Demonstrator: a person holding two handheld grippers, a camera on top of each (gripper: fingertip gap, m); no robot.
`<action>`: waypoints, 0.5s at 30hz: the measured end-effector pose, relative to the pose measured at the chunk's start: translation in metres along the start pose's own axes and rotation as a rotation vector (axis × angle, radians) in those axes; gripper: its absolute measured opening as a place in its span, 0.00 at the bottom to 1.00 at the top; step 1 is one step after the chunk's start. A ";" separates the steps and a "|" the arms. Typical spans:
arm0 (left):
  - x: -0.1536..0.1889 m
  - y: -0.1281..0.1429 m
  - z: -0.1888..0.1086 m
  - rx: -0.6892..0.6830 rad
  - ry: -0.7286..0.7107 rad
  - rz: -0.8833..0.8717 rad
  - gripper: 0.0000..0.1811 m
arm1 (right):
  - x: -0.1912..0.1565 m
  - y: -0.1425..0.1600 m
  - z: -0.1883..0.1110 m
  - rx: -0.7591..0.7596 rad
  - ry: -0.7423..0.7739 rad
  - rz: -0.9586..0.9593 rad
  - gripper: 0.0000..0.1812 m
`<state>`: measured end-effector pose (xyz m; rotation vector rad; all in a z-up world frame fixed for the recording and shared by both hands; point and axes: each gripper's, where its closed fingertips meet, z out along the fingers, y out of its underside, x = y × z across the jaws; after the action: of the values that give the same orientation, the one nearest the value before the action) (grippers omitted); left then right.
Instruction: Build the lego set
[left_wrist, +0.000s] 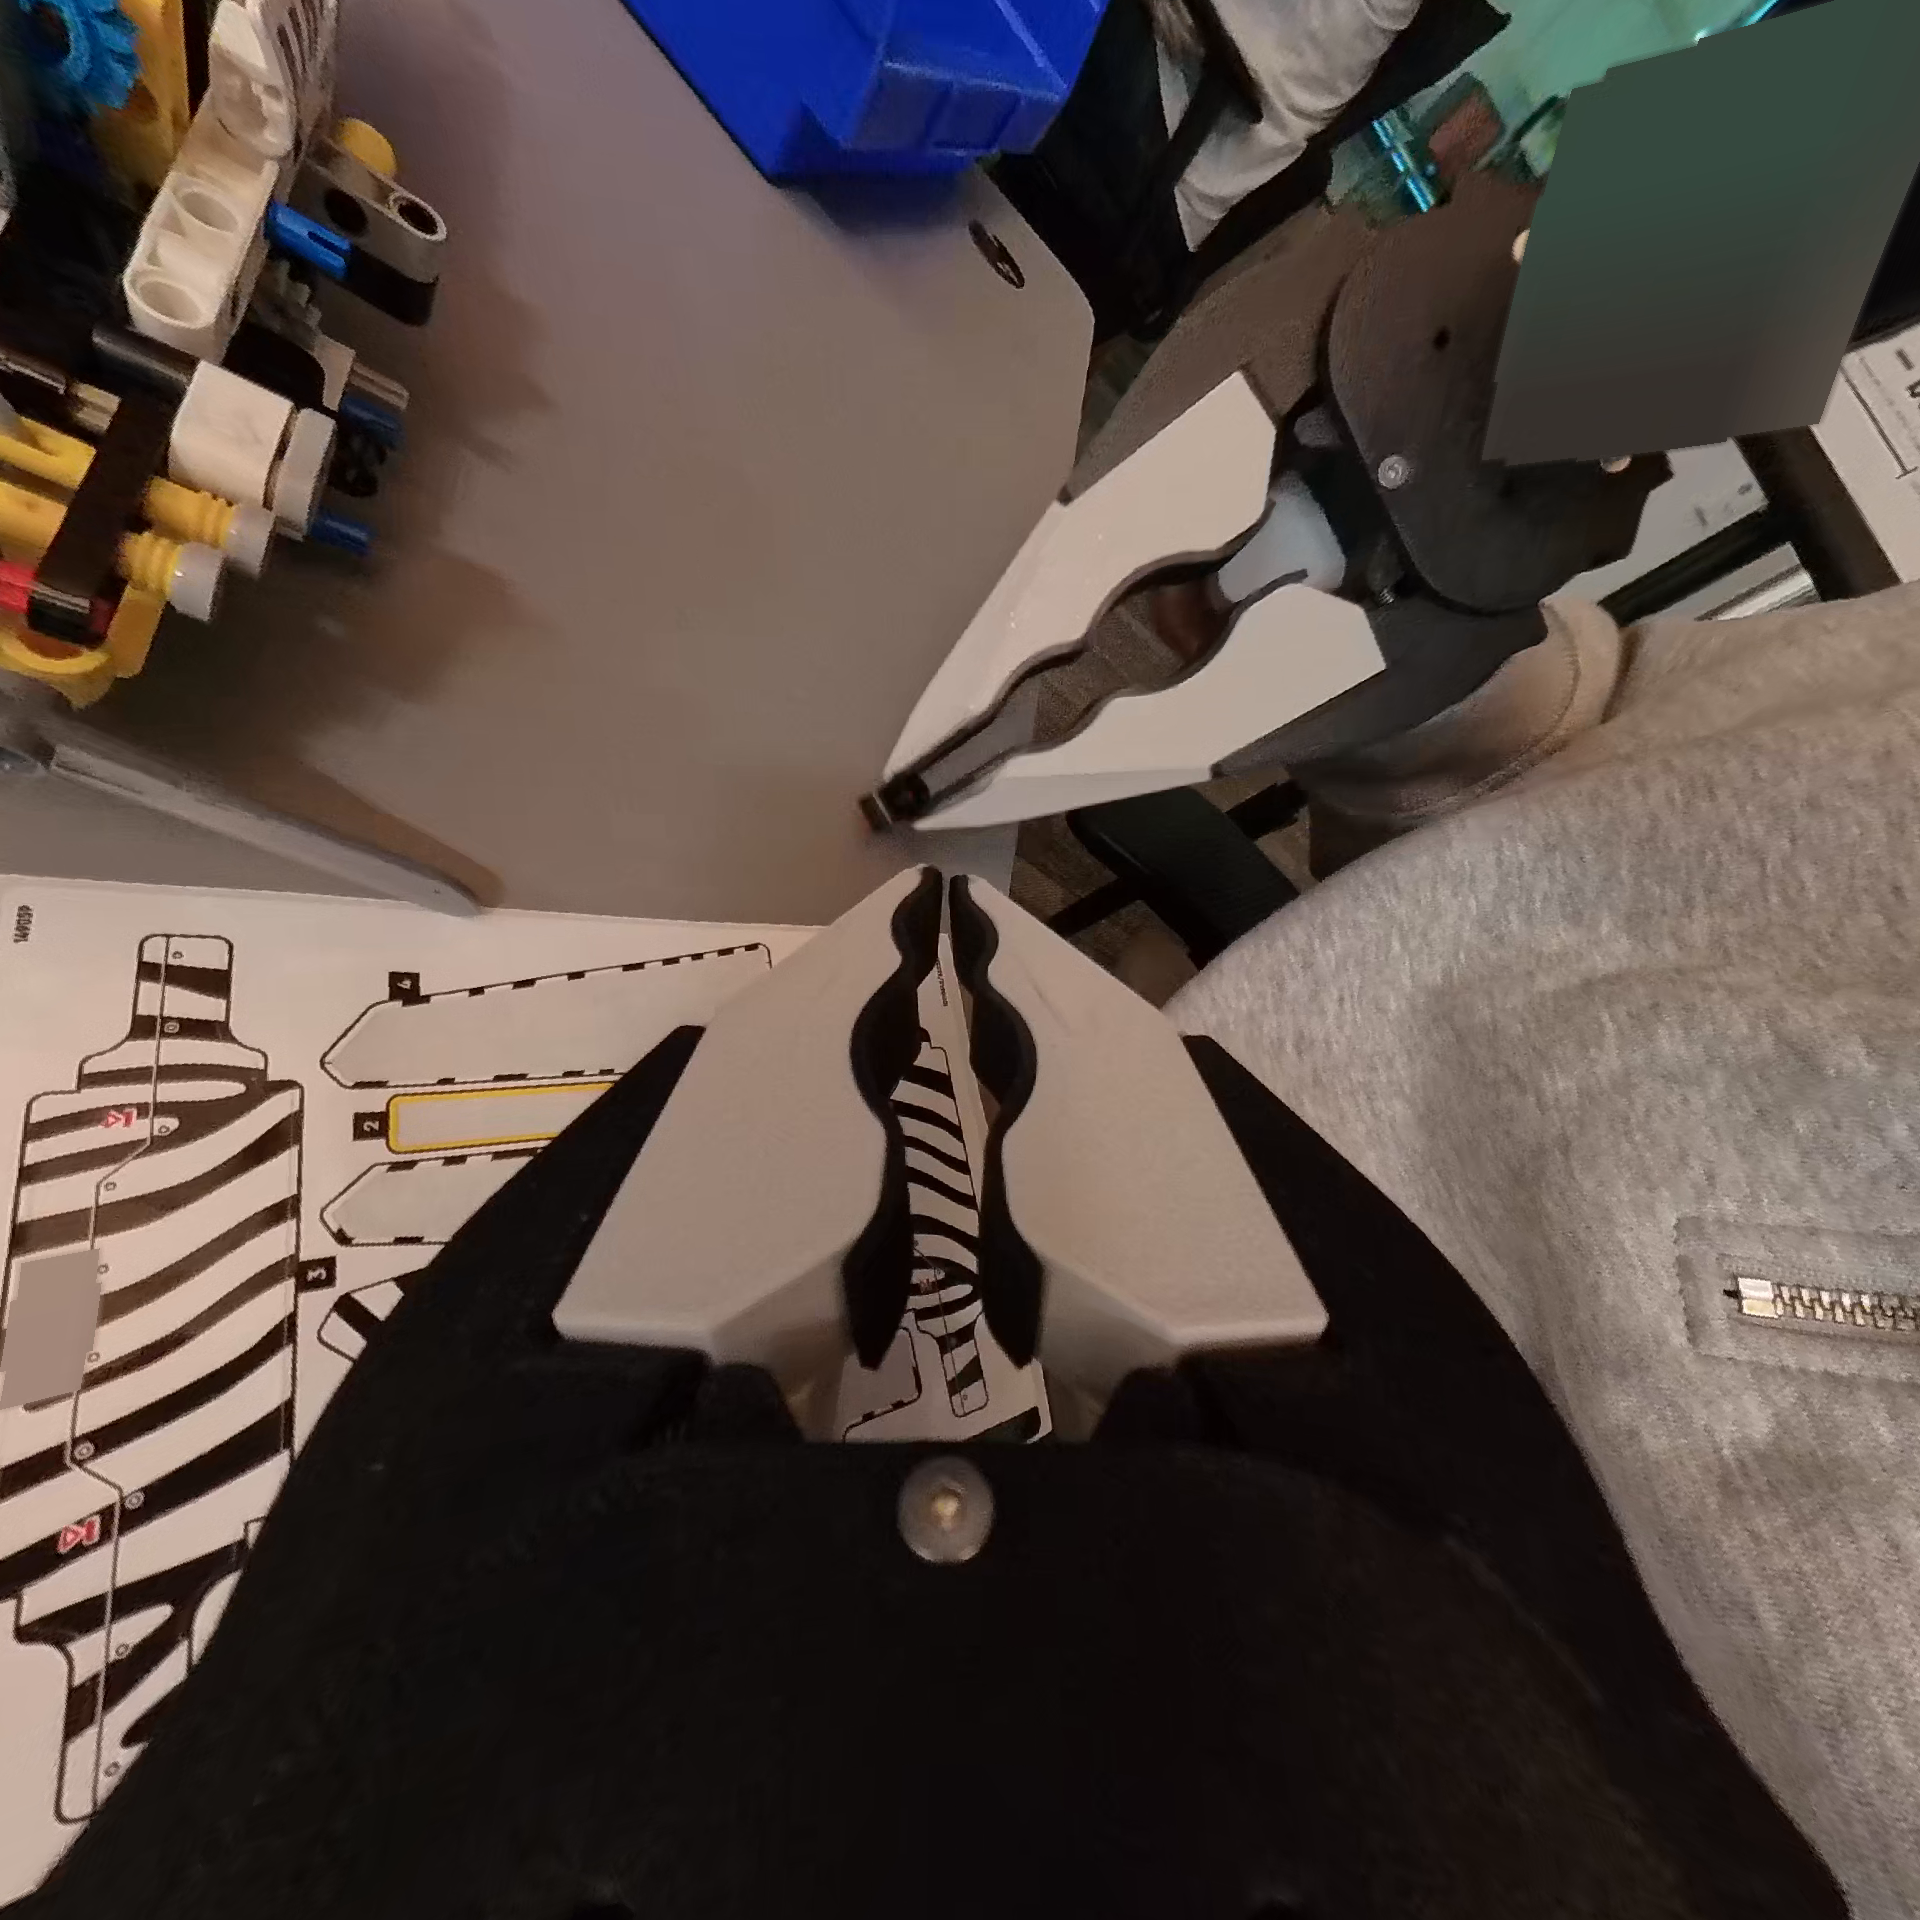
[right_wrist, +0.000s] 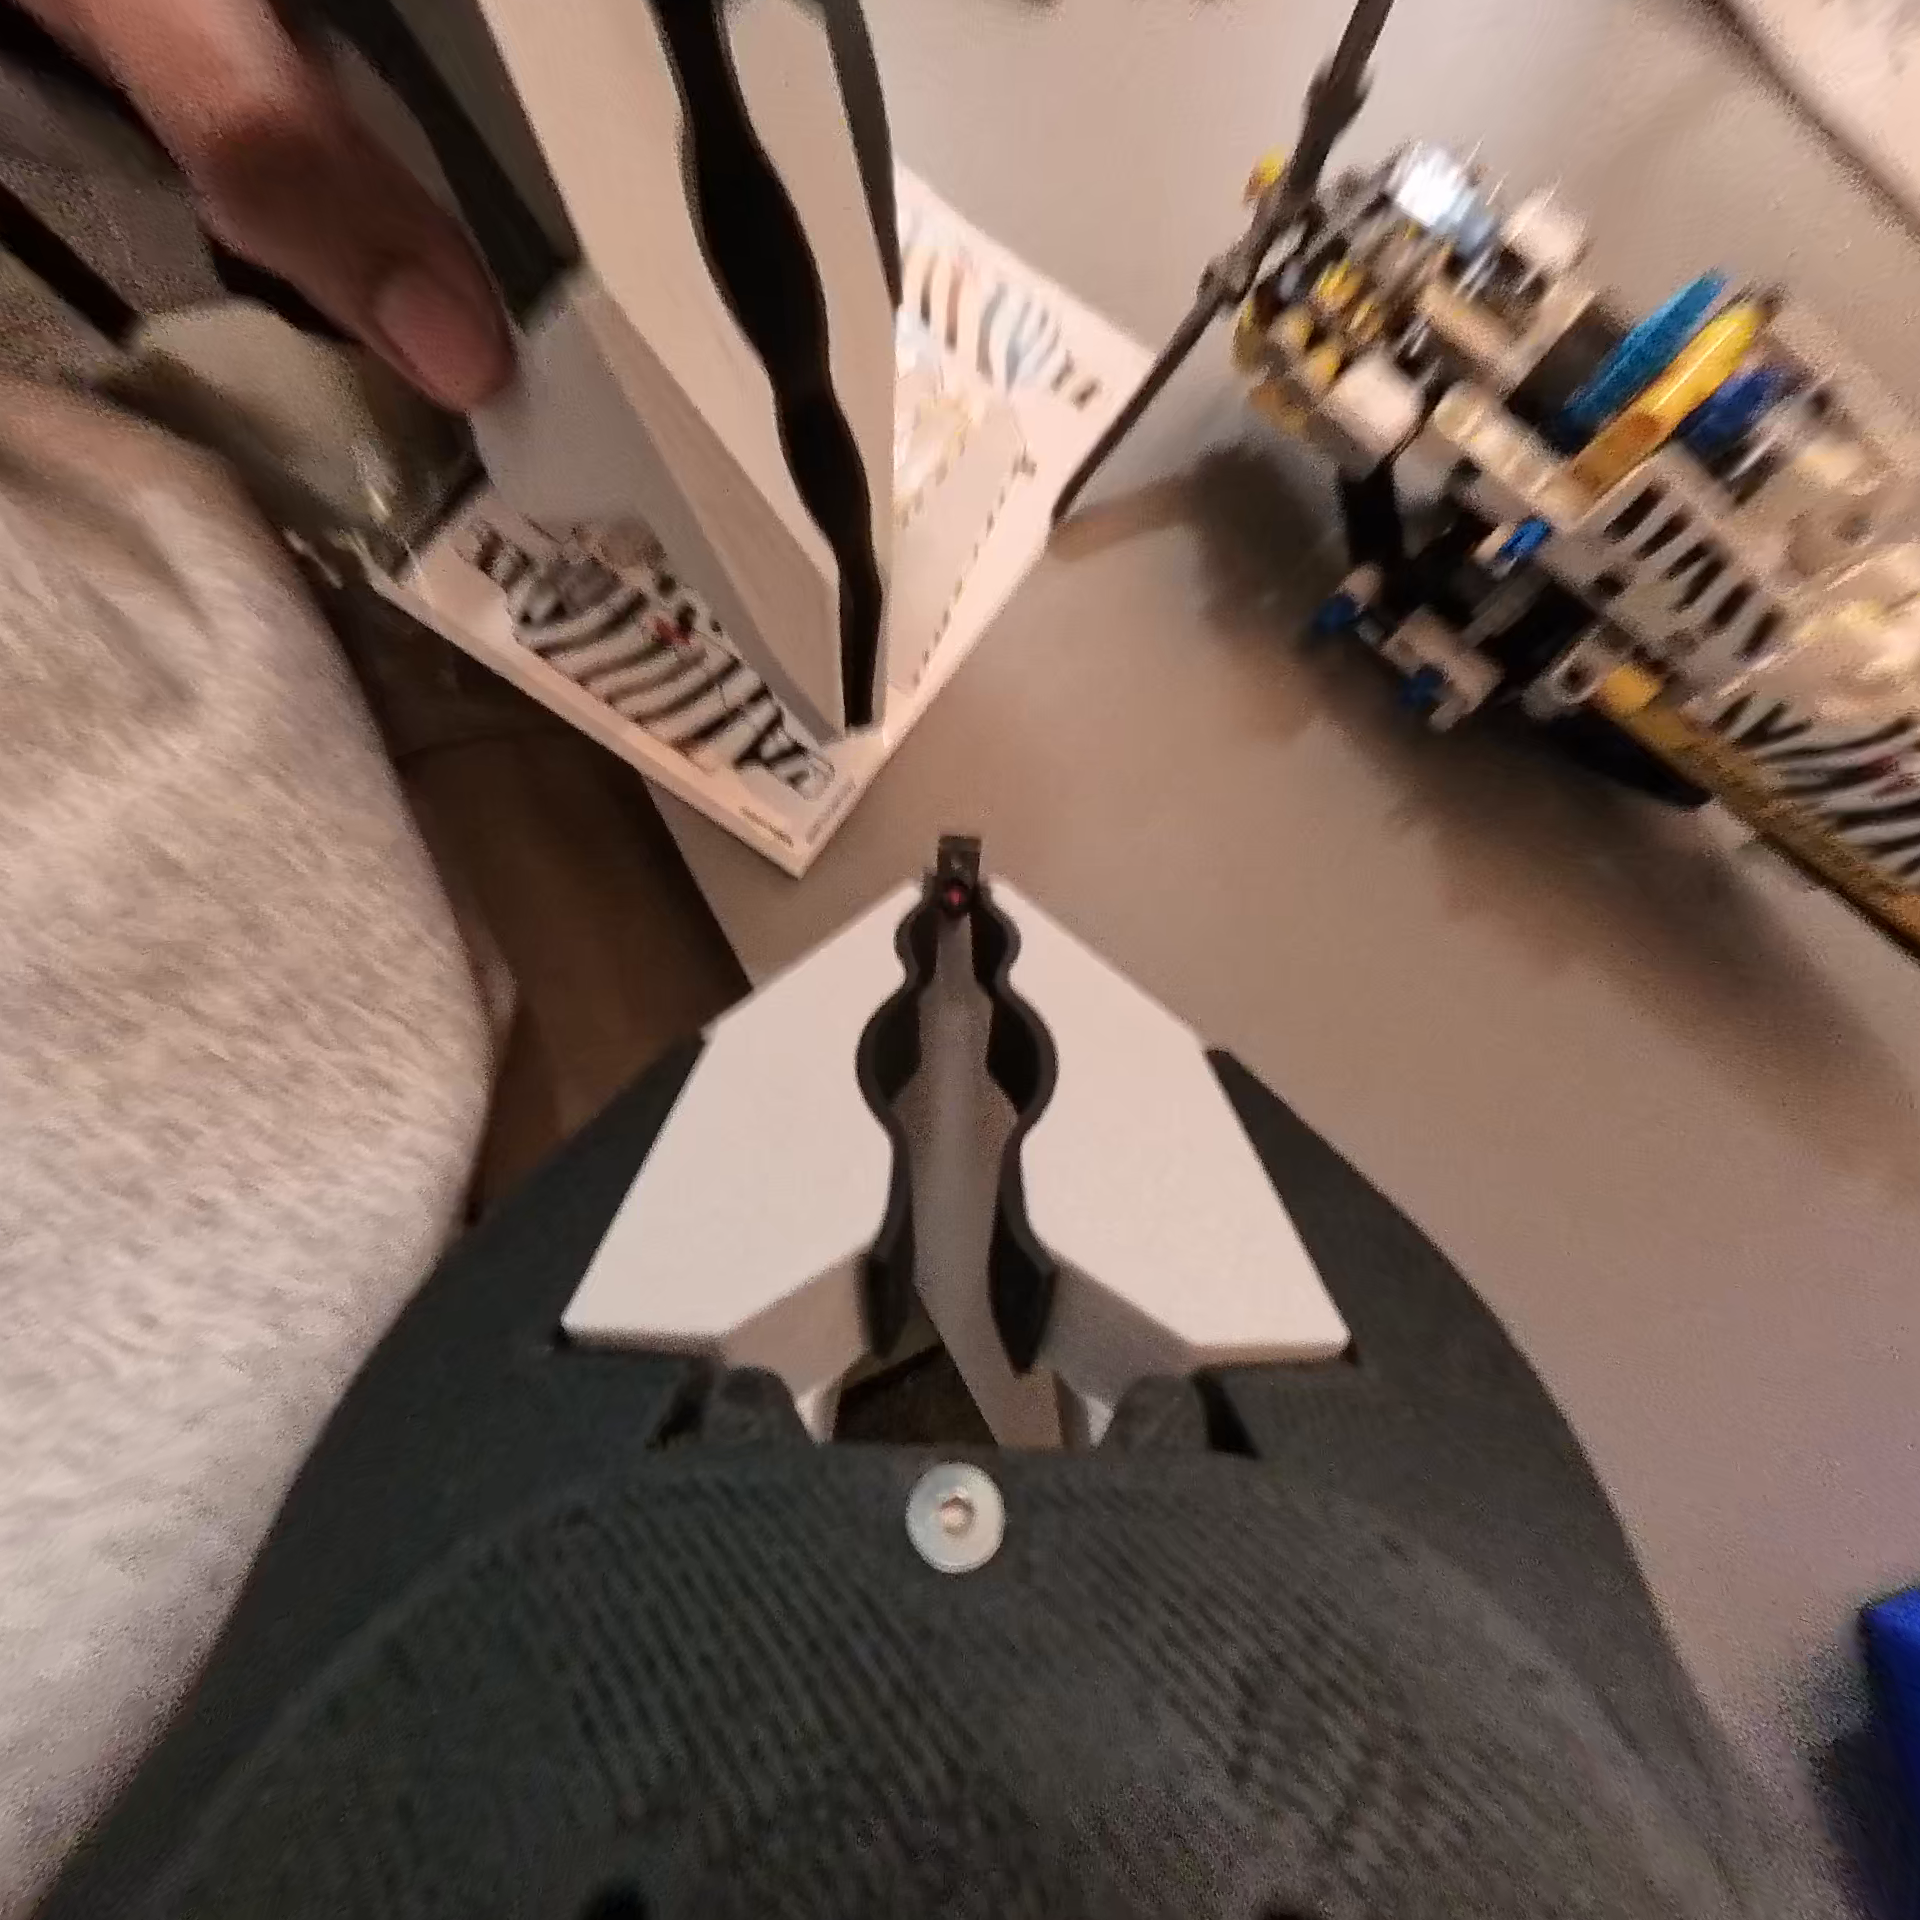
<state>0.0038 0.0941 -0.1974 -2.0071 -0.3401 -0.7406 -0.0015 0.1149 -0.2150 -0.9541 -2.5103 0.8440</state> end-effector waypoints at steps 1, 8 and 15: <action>0.000 0.000 0.000 -0.001 0.001 -0.001 0.00 | -0.002 -0.002 0.001 0.030 -0.021 0.014 0.02; -0.001 0.000 0.000 -0.003 0.000 -0.008 0.00 | 0.003 -0.003 -0.005 0.020 0.016 0.008 0.02; 0.000 0.001 0.000 -0.003 -0.002 -0.005 0.00 | 0.003 -0.005 -0.007 0.030 0.036 -0.013 0.02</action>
<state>0.0038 0.0938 -0.1981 -2.0102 -0.3451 -0.7426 -0.0030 0.1171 -0.2060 -0.9342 -2.4642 0.8505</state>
